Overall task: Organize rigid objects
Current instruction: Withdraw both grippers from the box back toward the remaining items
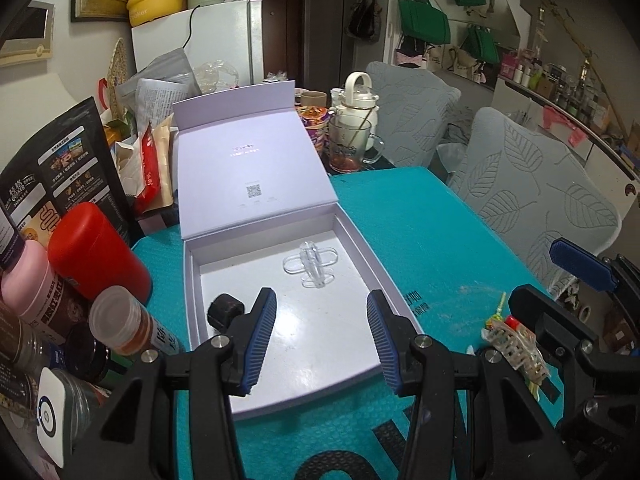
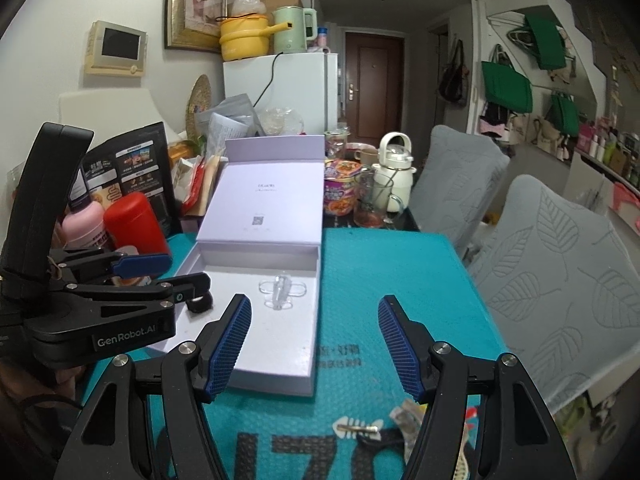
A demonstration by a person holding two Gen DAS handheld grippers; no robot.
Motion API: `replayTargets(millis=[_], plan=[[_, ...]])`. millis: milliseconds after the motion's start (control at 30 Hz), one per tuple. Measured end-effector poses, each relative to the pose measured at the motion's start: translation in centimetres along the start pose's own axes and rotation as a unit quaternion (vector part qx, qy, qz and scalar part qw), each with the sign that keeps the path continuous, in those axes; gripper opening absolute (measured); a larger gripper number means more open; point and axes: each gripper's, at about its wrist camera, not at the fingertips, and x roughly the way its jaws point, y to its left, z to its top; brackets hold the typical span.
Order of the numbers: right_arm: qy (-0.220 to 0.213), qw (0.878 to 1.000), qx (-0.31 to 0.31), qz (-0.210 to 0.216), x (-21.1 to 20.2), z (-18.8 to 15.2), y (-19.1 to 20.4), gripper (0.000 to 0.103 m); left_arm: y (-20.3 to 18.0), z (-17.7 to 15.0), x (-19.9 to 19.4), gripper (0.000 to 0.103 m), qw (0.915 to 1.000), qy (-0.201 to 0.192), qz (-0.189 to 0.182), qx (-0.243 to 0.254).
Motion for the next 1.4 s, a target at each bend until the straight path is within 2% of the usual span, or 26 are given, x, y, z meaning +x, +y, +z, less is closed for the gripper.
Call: replayTargets(millis=[633,700,733,767,1100,1267,1400], plan=[[0.010,0.997,0.036,-0.065,-5.0,-5.4,-3.2,0.072,-6.5,-4.1,-0.6,0.048,0.9957,0.021,-0.067,0.061],[0.011,0.997,0.042,-0.072,-5.4,-5.9,-3.7,0.073,-7.0,-4.2,-0.4,0.060,0.9950,0.024,-0.072,0.066],[0.012,0.996,0.045,-0.076,-5.6,-6.2,-4.0,0.073,-7.3,-4.3,-0.3,0.072,0.9945,0.024,-0.076,0.068],[0.012,0.996,0.047,-0.080,-5.7,-6.4,-4.2,0.074,-7.6,-4.4,-0.3,0.075,0.9942,0.023,-0.079,0.070],[0.015,0.991,0.072,-0.112,-7.5,-8.8,-6.7,0.082,-10.3,-4.7,0.7,0.076,0.9902,0.040,-0.096,0.093],[0.028,0.987,0.093,-0.126,-7.5,-10.0,-8.6,0.083,-12.2,-5.1,1.2,0.076,0.9886,0.037,-0.092,0.113],[0.034,0.985,0.102,-0.138,-7.8,-10.9,-10.0,0.083,-13.7,-5.4,2.5,0.076,0.9849,0.054,-0.113,0.119]])
